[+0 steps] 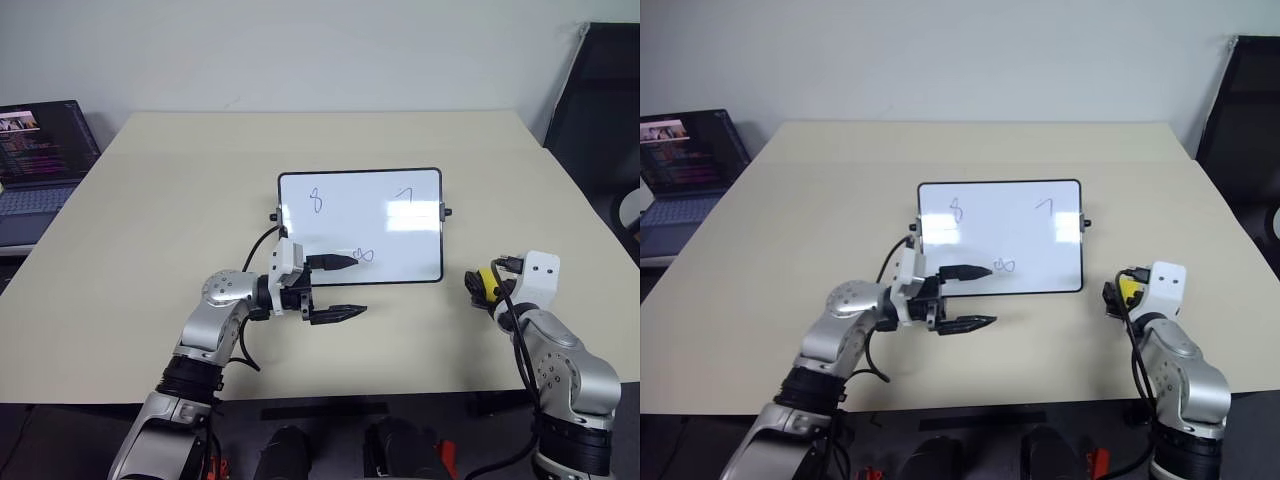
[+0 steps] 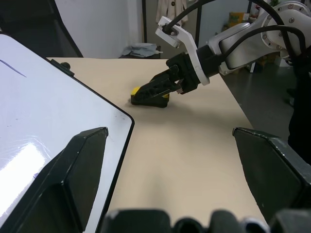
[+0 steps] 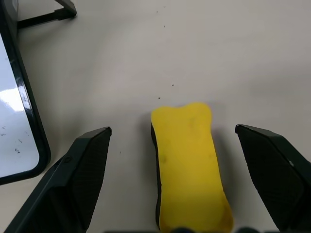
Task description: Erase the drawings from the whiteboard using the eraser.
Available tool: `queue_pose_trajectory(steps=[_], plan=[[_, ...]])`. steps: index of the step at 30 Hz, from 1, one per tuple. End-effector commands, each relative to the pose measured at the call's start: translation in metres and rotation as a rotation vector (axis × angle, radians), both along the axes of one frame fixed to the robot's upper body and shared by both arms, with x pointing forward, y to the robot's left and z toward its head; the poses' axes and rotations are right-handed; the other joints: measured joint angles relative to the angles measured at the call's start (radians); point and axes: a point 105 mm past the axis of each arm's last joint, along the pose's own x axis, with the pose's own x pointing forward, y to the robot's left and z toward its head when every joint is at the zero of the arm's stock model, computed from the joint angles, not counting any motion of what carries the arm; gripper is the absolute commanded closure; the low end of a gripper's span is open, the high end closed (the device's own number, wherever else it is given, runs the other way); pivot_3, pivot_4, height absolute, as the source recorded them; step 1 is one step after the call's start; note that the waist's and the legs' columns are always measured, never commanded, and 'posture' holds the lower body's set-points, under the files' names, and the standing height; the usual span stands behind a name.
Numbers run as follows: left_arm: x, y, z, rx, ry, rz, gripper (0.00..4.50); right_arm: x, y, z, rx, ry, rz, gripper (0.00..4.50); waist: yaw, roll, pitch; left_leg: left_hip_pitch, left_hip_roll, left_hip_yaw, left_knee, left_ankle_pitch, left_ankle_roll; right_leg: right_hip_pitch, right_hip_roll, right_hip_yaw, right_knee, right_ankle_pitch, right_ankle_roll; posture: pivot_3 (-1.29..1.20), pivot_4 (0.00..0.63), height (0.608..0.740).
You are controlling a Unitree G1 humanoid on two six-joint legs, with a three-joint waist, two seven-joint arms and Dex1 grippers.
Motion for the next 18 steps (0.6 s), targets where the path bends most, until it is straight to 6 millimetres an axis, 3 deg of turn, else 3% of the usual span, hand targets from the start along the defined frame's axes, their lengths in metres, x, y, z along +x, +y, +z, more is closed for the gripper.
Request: queue_pose_trajectory(steps=[1, 18], plan=[[-0.0003, -0.0004, 0.0085, -0.007, -0.041, -0.012, 0.0, 0.0027, -0.0044, 0.0116, -0.017, -0.048, -0.01, 0.02, 0.0, 0.0, 0.0, 0.0, 0.0, 0.0, 0.0, 0.0, 0.0, 0.0, 0.0, 0.0, 0.0, 0.0, 0.0, 0.0, 0.15, 0.74], [0.0034, 0.0006, 0.0077, -0.005, -0.05, -0.002, 0.0, 0.0019, -0.0057, 0.0019, -0.005, 0.001, -0.009, 0.02, 0.0, 0.0, 0.0, 0.0, 0.0, 0.0, 0.0, 0.0, 0.0, 0.0, 0.0, 0.0, 0.0, 0.0, 0.0, 0.0, 0.15, 0.74]])
